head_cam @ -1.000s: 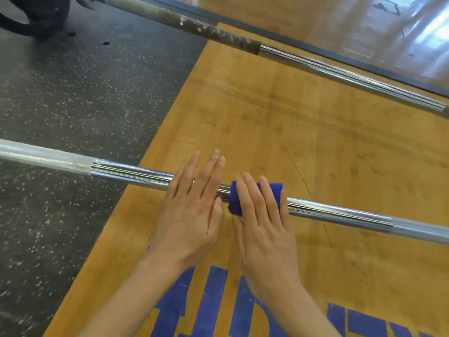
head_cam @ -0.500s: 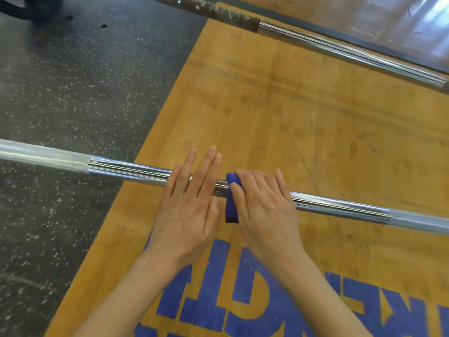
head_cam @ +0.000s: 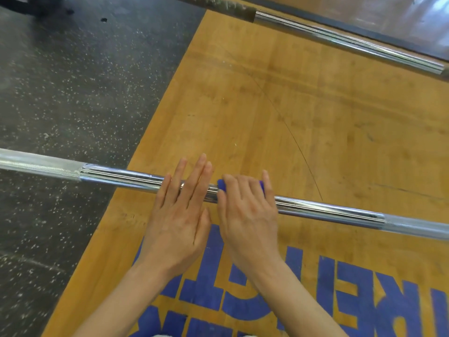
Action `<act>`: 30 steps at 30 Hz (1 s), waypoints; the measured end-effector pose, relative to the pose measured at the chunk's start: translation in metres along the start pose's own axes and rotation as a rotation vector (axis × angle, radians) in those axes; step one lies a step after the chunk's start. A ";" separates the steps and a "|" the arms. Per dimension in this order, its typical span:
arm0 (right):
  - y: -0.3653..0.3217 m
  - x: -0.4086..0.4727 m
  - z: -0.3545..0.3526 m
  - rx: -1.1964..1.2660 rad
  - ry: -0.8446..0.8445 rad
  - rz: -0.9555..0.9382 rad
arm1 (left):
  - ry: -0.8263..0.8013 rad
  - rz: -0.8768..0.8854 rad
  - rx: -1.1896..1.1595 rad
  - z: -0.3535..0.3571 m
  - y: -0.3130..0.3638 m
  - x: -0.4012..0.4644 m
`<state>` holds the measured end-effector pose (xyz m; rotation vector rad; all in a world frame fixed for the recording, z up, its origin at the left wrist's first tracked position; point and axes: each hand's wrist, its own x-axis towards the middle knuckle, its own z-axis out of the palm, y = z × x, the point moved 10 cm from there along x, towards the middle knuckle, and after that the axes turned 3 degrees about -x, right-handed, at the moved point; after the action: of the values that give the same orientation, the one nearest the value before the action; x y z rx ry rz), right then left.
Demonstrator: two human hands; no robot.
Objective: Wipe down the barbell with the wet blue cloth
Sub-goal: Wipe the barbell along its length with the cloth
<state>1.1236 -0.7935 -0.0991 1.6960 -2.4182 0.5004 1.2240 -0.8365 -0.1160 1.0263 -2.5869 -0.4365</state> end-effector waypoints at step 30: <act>-0.033 -0.076 -0.014 0.026 -0.216 -0.015 | -0.105 0.036 -0.018 -0.012 0.019 -0.080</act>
<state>1.1800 -0.7316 -0.1027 1.8662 -2.5514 0.3651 1.2725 -0.7697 -0.1125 0.9734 -2.6844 -0.5165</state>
